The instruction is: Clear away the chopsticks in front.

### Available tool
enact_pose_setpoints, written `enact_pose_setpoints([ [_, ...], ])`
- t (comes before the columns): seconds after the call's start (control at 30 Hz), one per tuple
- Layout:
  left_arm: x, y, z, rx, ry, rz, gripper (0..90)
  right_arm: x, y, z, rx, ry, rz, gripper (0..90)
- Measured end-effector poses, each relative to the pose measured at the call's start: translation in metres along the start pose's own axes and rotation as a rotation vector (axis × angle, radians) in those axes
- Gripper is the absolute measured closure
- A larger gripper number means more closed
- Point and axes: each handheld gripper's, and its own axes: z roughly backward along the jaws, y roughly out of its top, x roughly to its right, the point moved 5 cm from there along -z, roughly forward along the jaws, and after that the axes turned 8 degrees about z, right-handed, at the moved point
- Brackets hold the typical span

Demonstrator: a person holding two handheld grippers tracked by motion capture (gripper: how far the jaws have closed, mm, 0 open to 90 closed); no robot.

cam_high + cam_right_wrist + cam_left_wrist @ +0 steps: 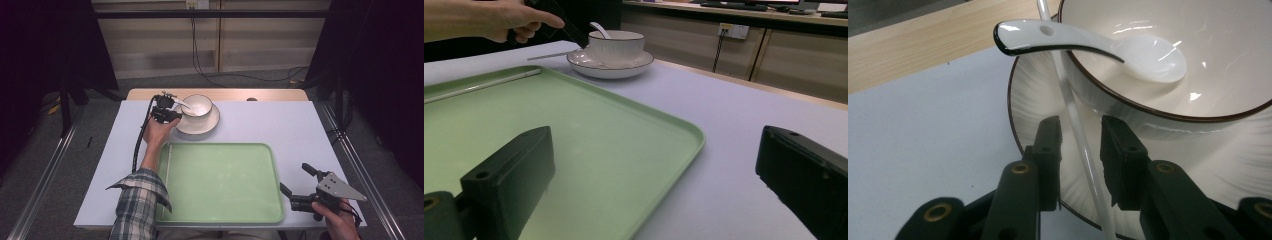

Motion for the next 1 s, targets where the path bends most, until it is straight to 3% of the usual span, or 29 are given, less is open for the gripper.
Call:
enact_pose_setpoints([
  [0.07, -0.003, 0.0, -0.002, -0.011, 0.005, -0.005, 69.6, 0.0, 0.0, 0.0, -0.001, -0.001, 0.003, 2.0],
  [0.1, -0.003, -0.001, -0.003, -0.009, -0.001, 0.014, 69.8, 0.0, 0.0, 0.0, 0.001, -0.003, 0.004, 2.0],
  [0.33, -0.006, -0.003, -0.009, -0.068, 0.016, -0.001, 70.5, 0.0, 0.0, 0.0, -0.002, -0.003, 0.006, 2.1],
  [0.4, -0.006, -0.001, -0.011, -0.049, 0.026, 0.007, 71.2, 0.0, 0.0, 0.0, -0.002, -0.003, 0.006, 2.2],
  [0.57, -0.007, 0.001, -0.015, -0.066, 0.048, 0.01, 73.4, 0.0, 0.0, 0.0, -0.001, -0.005, 0.008, 2.2],
  [0.6, -0.007, 0.001, -0.016, -0.071, 0.033, 0.018, 74.1, 0.0, 0.0, 0.0, -0.004, -0.006, 0.007, 2.2],
  [0.8, -0.006, -0.001, -0.023, -0.093, 0.041, 0.028, 78.1, 0.0, 0.0, 0.0, -0.001, -0.008, 0.017, 2.2],
  [1.0, -0.006, 0.0, -0.022, -0.081, 0.071, 0.043, 82.4, 0.0, 0.0, 0.001, -0.002, -0.002, 0.021, 2.2],
])
